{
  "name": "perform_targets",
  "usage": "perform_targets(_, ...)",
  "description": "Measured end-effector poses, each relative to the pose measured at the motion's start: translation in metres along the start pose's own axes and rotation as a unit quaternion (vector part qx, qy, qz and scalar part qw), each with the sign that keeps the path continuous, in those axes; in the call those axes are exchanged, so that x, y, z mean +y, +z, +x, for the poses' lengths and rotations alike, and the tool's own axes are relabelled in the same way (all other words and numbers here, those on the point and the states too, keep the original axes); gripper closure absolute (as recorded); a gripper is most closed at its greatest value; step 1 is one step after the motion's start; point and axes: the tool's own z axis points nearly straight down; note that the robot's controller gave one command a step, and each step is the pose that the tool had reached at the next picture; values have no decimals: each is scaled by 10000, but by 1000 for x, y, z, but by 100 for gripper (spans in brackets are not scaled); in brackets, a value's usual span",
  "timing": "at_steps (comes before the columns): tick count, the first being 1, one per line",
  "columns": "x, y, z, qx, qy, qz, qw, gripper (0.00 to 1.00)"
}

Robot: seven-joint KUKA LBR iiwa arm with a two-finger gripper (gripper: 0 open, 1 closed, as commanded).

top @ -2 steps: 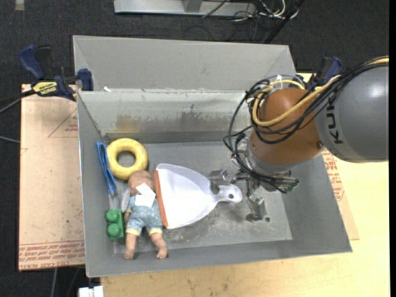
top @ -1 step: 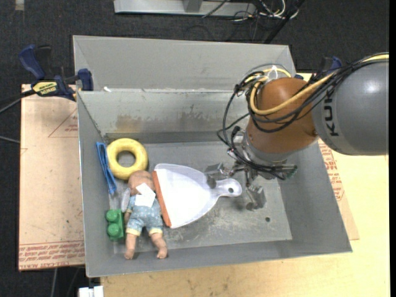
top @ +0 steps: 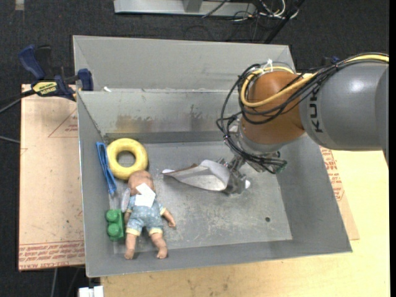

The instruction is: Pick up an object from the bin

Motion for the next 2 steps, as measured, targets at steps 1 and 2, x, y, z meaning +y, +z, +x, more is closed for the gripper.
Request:
perform_targets(1, 0, 0, 0, 0, 1, -1, 10000, 100)
perform_targets(2, -12, -148, 3, -31, -87, 19, 10000, 100)
